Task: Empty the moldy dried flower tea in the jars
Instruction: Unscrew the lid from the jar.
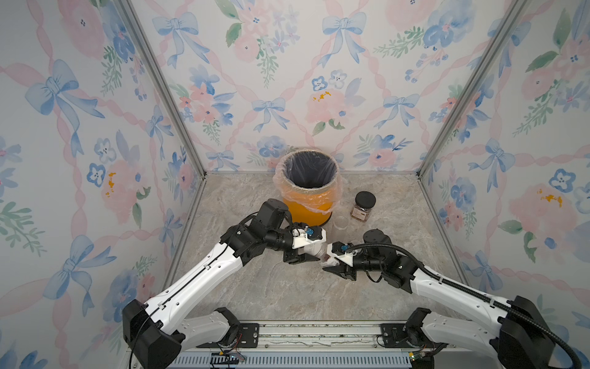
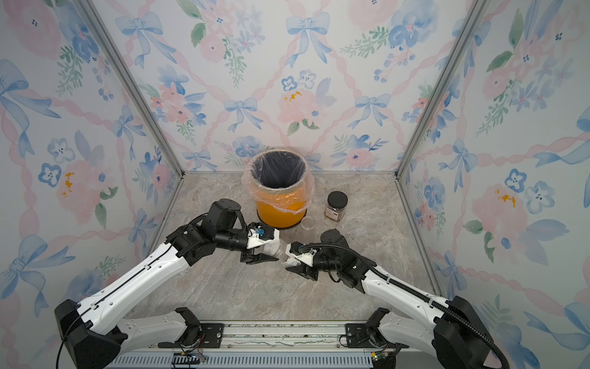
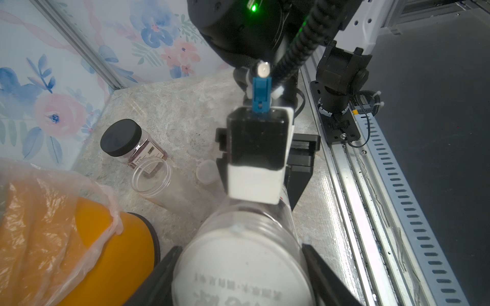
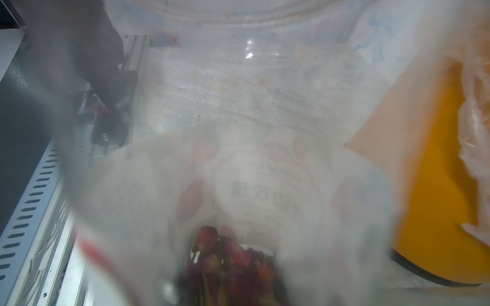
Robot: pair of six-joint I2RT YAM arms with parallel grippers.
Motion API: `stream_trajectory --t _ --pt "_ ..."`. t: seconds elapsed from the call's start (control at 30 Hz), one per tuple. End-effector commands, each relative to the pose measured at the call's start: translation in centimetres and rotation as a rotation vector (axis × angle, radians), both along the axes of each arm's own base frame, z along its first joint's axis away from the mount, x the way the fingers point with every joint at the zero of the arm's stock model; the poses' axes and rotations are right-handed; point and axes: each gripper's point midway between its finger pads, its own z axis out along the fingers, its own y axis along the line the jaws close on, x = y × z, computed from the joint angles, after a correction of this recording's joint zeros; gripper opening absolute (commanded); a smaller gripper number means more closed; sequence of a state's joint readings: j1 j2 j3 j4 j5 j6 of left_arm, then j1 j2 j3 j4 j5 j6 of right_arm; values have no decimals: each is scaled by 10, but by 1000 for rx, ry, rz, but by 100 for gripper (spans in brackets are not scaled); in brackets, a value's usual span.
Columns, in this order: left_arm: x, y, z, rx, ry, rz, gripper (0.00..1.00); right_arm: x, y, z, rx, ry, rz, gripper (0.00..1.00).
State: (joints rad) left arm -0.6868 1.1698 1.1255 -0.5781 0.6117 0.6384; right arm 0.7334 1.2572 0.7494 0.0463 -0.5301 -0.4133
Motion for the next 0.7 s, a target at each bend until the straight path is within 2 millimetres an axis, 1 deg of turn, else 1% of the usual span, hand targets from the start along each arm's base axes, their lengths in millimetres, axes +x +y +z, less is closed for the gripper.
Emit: stream_trajectory --t 0.0,0.07,0.2,0.3,0.4,0.57,0.67 --pt "-9 -4 1 -24 80 -11 57 13 1 -2 -19 -24 -33 39" --pt "-11 -4 6 -41 97 -10 52 17 0 -4 -26 -43 -60 39" --pt "-15 -6 17 -77 164 14 49 24 1 -2 -12 -88 -117 38" --pt "-12 -6 22 -88 225 69 47 30 2 -2 -4 -116 -168 38" --pt "-2 -7 20 -77 287 163 46 30 5 -1 19 -130 -198 38" --pt "24 -6 7 -38 364 395 42 30 13 -4 25 -162 -239 38" --pt "33 -5 8 -55 413 501 43 33 16 -4 37 -165 -274 38"
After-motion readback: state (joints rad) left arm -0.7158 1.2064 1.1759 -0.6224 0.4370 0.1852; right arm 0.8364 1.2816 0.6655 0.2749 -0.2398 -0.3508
